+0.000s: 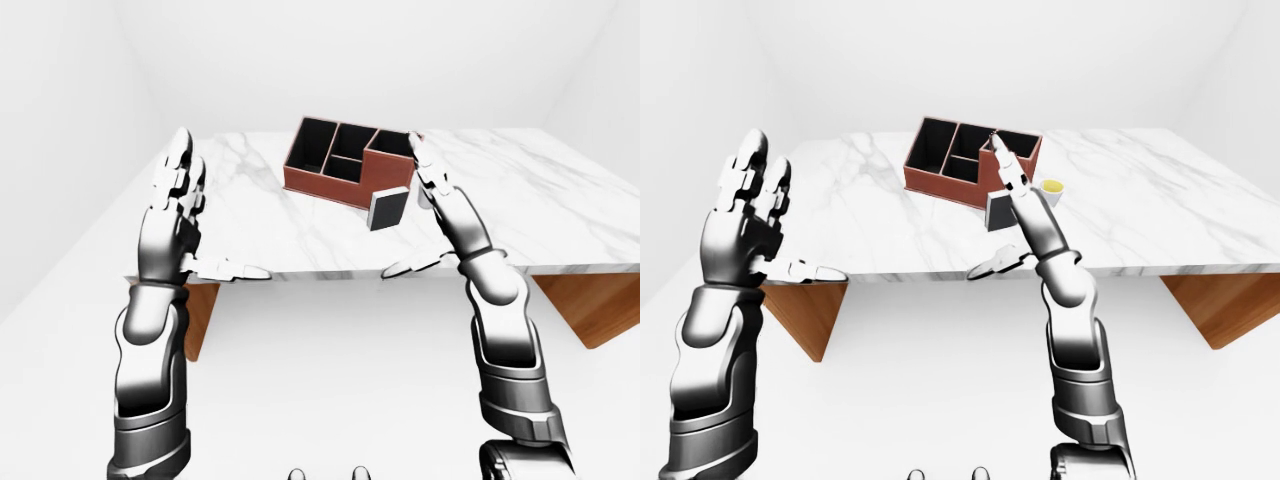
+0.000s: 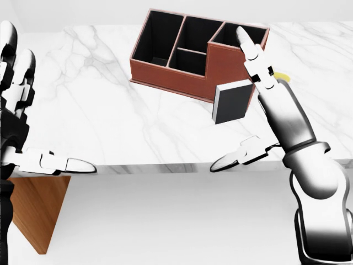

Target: Pick up the book and place it in the right compartment of the caddy.

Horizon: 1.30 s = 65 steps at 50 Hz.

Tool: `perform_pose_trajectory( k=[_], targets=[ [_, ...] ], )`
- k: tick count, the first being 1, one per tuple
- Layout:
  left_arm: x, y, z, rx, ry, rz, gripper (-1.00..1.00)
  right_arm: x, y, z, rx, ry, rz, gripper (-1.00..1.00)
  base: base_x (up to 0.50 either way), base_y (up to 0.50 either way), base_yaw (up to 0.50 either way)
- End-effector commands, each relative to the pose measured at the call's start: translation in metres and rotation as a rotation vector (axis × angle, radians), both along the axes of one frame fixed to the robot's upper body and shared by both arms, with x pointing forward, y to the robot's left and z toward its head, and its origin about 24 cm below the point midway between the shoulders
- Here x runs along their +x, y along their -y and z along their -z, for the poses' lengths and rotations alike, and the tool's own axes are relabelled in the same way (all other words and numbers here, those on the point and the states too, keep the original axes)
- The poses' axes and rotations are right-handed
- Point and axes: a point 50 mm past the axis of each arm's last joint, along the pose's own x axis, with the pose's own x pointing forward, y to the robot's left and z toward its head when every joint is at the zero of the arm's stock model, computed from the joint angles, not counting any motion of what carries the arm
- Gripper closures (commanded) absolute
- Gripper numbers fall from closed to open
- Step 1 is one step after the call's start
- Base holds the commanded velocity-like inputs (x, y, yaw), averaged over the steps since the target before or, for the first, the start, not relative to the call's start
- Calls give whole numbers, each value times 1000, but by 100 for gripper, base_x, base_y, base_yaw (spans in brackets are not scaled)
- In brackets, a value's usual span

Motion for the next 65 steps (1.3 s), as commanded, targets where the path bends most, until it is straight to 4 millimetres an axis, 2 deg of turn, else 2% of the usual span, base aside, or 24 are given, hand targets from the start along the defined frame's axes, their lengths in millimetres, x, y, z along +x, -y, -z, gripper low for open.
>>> perform_pose_trajectory(
  k=[1, 4, 7, 15, 24, 43, 52, 65],
  targets=[
    [-10, -2, -46, 33, 194, 14, -100, -8, 0, -47, -94, 156, -42, -100, 0, 0, 0],
    [-15, -2, -53, 34, 228, 10, -100, -14, 0, -56, -111, 201, -44, -100, 0, 0, 0],
    [-11, -4, -57, 38, 236, -6, -100, -18, -1, -60, -119, 224, -48, -100, 6, 0, 0],
    [-7, -1, -49, 41, 199, -15, -100, -16, 2, -59, -120, 215, -31, -100, 20, 0, 0],
    [-7, -1, -51, 41, 208, -10, -100, -15, 4, -60, -123, 218, -21, -100, 23, 0, 0],
    [-11, 1, -51, 25, 218, -4, -100, -16, 3, -45, -146, 161, -18, -100, 29, 0, 0],
    [-15, 3, -58, 25, 256, 4, -100, -14, 5, -40, -160, 132, -15, -100, 30, 0, 0],
    [-9, 0, -50, 24, 212, -8, -100, -12, 8, -38, -162, 114, -12, -100, 30, 0, 0]
  ],
)
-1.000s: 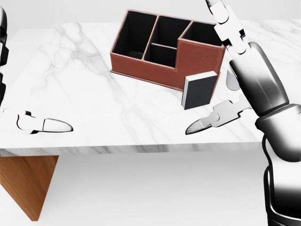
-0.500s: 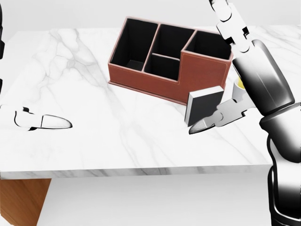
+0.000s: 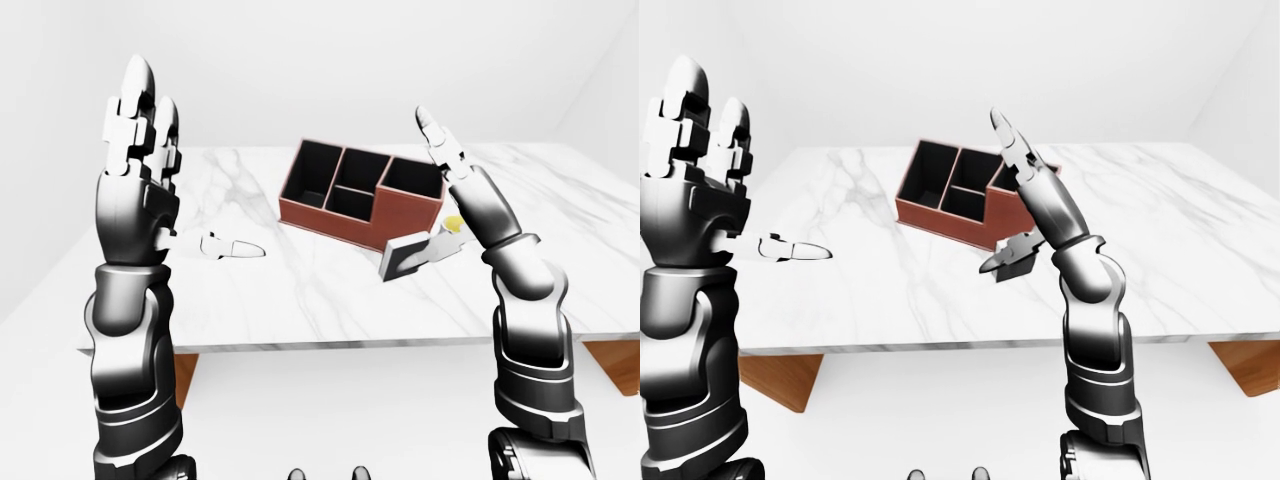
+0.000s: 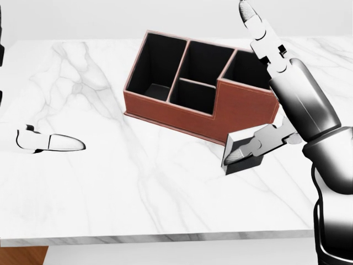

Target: Pick up the book and place it in the right compartment of the caddy.

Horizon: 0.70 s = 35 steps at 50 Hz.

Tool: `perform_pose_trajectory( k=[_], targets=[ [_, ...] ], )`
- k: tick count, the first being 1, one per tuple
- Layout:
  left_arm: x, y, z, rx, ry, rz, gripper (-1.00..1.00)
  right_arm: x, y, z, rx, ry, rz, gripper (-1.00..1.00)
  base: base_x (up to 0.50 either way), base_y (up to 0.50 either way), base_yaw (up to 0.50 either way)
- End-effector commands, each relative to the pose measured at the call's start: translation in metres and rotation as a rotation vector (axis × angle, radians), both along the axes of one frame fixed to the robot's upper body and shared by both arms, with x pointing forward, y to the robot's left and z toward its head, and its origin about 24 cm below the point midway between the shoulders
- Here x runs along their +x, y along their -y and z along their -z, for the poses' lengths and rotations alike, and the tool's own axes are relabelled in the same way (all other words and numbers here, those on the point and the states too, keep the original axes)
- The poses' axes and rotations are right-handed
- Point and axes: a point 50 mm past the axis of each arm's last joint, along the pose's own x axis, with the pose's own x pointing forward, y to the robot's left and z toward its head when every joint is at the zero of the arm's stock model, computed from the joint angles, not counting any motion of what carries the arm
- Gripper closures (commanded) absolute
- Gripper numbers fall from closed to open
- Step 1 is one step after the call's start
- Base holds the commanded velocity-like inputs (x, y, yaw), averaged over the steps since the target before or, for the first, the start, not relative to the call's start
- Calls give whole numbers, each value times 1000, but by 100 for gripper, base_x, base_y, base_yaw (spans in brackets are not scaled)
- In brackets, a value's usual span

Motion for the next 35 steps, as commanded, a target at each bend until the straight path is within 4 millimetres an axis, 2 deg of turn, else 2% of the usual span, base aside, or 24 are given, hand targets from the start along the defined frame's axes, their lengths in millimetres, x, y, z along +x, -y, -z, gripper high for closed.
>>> perform_pose_trajectory(
  k=[1, 35],
  targets=[
    [2, -2, 4, -3, -19, -7, -100, 1, 2, 2, -4, -16, 3, -100, 30, 0, 0],
    [-1, 1, 7, 23, -27, -5, -100, 4, 10, 9, 18, -39, 36, -100, 30, 0, 0]
  ],
)
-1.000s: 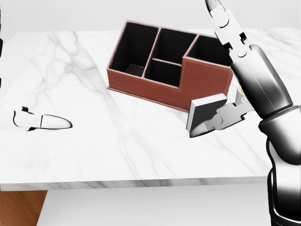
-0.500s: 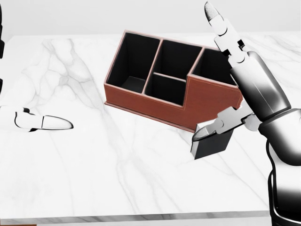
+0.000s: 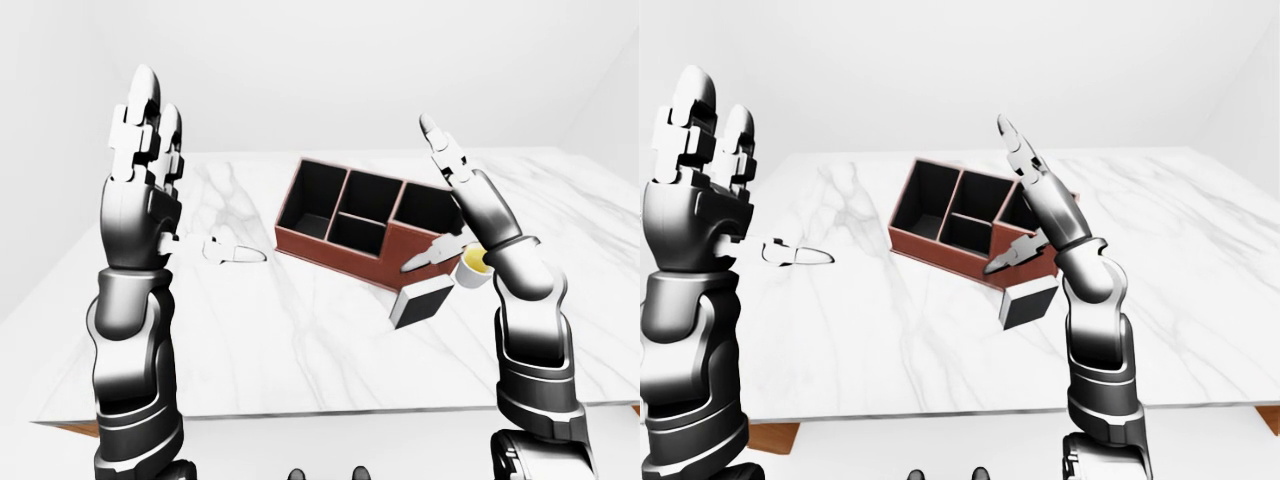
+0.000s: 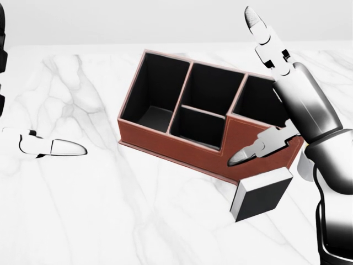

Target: Pick up the book and place it in the right compartment of the caddy.

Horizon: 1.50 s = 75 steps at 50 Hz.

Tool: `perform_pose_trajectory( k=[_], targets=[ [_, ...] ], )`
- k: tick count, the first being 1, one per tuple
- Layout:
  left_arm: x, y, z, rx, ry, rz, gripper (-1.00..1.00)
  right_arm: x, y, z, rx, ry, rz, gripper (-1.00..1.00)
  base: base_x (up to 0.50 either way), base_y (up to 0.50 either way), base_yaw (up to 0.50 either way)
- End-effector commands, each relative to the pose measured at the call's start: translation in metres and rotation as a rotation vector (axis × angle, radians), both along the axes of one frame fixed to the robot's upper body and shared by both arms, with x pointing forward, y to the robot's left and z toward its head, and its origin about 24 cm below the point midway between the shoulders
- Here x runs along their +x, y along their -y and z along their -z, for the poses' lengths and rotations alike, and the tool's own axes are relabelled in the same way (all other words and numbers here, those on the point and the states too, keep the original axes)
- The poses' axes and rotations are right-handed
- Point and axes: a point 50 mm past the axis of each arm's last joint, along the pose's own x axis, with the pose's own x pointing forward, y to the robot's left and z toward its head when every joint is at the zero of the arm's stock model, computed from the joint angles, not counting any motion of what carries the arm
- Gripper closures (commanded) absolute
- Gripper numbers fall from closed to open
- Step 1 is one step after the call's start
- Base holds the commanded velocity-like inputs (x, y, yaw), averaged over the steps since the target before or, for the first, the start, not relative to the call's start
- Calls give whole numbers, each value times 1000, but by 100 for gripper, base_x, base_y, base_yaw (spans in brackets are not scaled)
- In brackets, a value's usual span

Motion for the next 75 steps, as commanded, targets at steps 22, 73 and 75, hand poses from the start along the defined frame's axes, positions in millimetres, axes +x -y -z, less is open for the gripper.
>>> perform_pose_trajectory(
  k=[22, 73, 75],
  targets=[
    [1, 1, 4, 15, -19, -3, -100, -10, -5, 1, -54, 76, -17, -100, 18, 0, 0],
    [1, -2, 0, -21, 0, -11, -100, -59, -12, 48, -363, -131, -55, -84, 0, 0, 0],
    [2, -3, 0, -22, -1, -12, -100, -59, -13, 50, -370, -140, -53, -80, 0, 0, 0]
  ],
)
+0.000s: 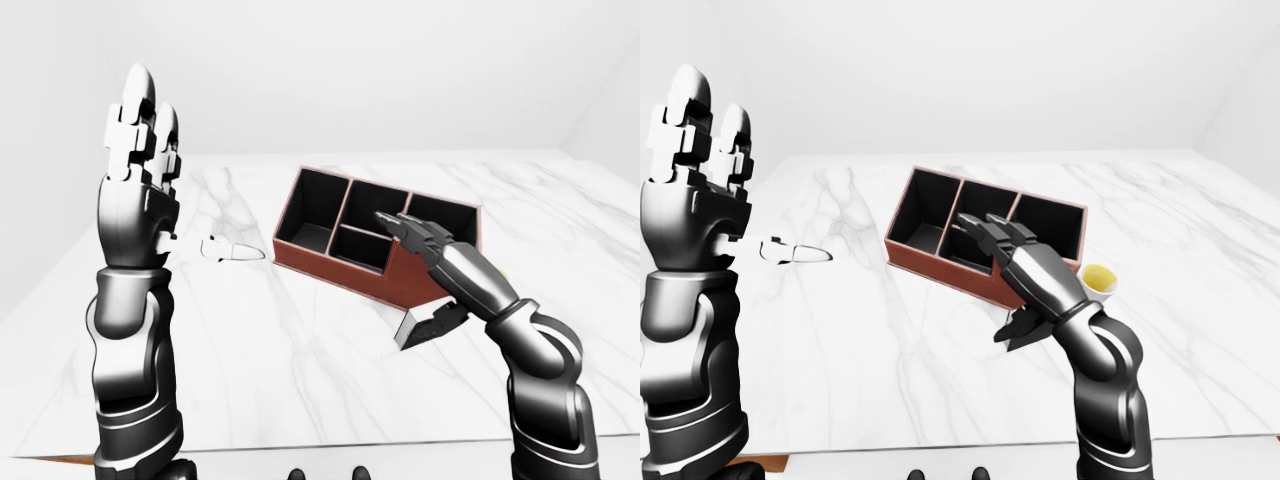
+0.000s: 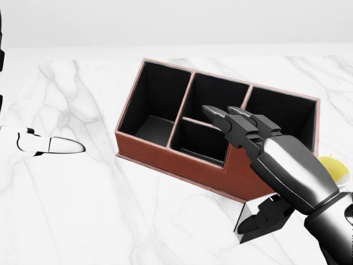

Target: Pick up the book and place it in the right compartment of the caddy.

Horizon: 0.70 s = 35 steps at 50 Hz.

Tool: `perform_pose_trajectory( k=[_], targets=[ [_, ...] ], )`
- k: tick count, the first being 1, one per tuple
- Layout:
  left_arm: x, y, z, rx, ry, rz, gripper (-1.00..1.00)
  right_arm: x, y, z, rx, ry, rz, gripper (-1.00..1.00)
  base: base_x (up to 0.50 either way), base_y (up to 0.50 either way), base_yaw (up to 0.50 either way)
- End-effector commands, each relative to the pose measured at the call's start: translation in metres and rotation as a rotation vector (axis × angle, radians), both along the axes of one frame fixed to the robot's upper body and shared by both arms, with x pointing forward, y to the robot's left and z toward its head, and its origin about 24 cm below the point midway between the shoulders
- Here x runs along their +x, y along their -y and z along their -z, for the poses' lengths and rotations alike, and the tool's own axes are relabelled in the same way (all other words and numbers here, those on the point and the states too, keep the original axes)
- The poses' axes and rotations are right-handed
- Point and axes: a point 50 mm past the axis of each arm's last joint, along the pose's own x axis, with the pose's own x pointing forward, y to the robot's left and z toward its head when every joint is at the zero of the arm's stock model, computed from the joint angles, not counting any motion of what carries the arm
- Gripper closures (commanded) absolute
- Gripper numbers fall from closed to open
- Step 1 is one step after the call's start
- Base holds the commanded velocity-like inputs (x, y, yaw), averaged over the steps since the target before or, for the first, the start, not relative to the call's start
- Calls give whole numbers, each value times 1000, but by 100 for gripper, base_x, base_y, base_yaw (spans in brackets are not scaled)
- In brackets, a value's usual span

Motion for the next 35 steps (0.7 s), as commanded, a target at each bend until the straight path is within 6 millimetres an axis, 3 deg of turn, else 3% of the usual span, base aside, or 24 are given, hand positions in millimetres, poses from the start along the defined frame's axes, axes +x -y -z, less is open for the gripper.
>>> perform_pose_trajectory(
  k=[1, 10, 21, 35],
  targets=[
    [1, -1, 0, -6, -2, -5, -100, -1, -1, 10, -18, -39, 17, -76, 0, 0, 0],
    [3, -1, 2, 1, -14, -14, -100, -8, -5, 19, 0, -77, 5, -65, 0, 0, 0],
    [3, -2, 2, 3, -15, -17, -100, -9, 3, 45, -29, -194, 61, -65, 0, 0, 0],
    [2, -2, 1, 1, -10, -15, -100, -9, 12, 60, -53, -263, 113, -64, 0, 0, 0]
  ],
)
